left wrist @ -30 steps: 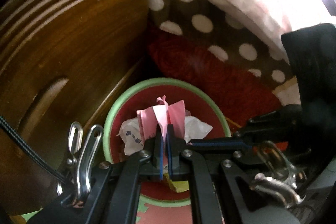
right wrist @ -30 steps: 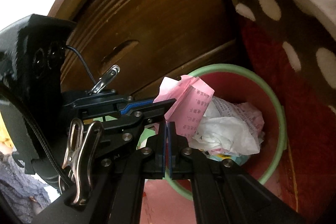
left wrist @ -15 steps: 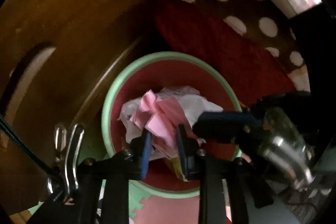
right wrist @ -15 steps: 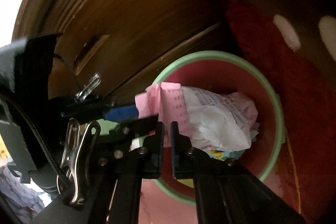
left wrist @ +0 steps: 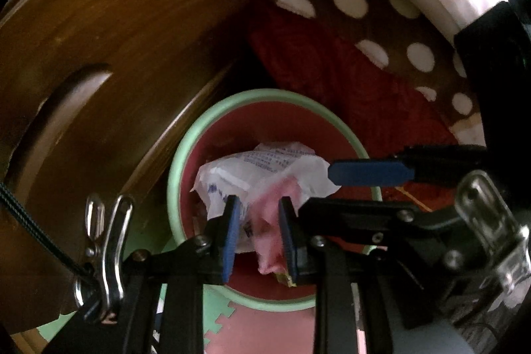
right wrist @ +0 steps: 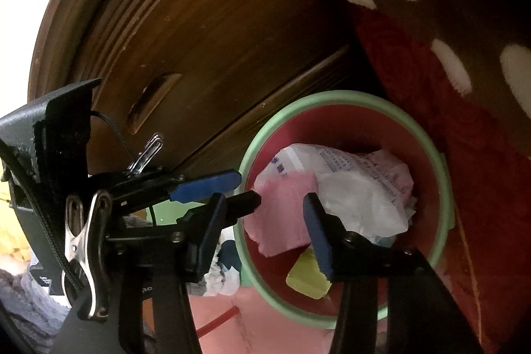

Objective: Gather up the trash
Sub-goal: 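Open both grippers over the red bin to drop the pink paper, then move both open tools back up to the bedside table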

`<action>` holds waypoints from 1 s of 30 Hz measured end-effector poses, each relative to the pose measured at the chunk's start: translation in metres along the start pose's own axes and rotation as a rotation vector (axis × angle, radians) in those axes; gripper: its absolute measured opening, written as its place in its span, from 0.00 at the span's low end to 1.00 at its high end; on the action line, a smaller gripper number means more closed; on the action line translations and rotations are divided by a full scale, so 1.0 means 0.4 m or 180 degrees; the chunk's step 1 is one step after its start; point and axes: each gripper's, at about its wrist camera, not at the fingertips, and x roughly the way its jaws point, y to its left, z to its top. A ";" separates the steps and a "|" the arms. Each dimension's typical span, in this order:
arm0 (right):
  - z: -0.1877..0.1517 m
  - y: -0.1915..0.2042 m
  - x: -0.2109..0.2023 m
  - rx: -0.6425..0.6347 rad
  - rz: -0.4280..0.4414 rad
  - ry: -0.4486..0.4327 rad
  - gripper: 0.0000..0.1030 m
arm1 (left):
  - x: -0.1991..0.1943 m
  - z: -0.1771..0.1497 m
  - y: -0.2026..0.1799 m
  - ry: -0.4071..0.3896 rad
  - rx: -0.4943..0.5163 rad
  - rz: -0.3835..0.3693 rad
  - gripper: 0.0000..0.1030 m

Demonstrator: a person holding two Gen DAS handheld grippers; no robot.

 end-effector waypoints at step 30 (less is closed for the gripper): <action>-0.023 0.204 -0.279 -0.0832 0.0022 -0.0829 0.58 | -0.311 0.014 -0.079 -0.0726 0.0029 -0.0435 0.84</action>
